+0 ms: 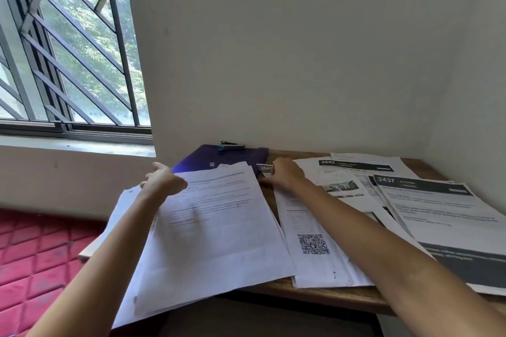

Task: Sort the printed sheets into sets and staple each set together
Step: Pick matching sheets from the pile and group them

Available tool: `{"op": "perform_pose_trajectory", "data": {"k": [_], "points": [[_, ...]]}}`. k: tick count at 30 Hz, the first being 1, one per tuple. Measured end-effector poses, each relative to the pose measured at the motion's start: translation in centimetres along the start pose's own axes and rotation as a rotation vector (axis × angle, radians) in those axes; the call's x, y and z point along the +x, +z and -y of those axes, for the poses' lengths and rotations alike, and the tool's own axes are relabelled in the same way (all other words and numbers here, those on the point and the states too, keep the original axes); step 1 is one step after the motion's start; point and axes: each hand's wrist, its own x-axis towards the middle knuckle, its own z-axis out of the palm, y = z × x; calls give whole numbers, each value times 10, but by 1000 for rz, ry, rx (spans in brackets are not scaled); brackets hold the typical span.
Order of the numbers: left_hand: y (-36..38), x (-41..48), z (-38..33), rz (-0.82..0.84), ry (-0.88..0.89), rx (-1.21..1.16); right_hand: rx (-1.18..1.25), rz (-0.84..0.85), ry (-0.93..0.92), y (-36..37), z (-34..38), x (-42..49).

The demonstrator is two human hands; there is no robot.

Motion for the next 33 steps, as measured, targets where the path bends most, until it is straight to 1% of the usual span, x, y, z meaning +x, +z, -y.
{"op": "perform_pose_trajectory", "data": {"k": [2, 4, 9, 11, 14, 16, 19, 23, 27, 31, 33], "points": [[2, 10, 0, -9, 58, -52, -20, -16, 4, 0, 3, 1], [1, 8, -9, 24, 131, -139, -44, -30, 24, -1, 5, 2], [9, -3, -44, 78, 385, -318, -44, -47, 48, 0, 6, 4], [17, -8, -59, 164, 428, -434, 21, -74, 68, -2, 6, 5], [34, -11, -75, 319, 420, -619, 160, -127, 145, -6, 8, 7], [43, -16, -86, 414, 386, -737, 271, -196, 196, -9, 6, 10], [59, -25, -101, 551, 338, -841, 384, -304, 210, -15, 1, 11], [79, -31, -117, 555, 295, -814, 522, -433, 155, -20, -4, 10], [93, -36, -134, 600, 309, -837, 652, -498, 58, -20, -10, 4], [103, -41, -146, 648, 318, -826, 655, -504, -97, -20, -18, -2], [109, -40, -150, 640, 312, -814, 664, -467, -120, -22, -26, 0]]}}
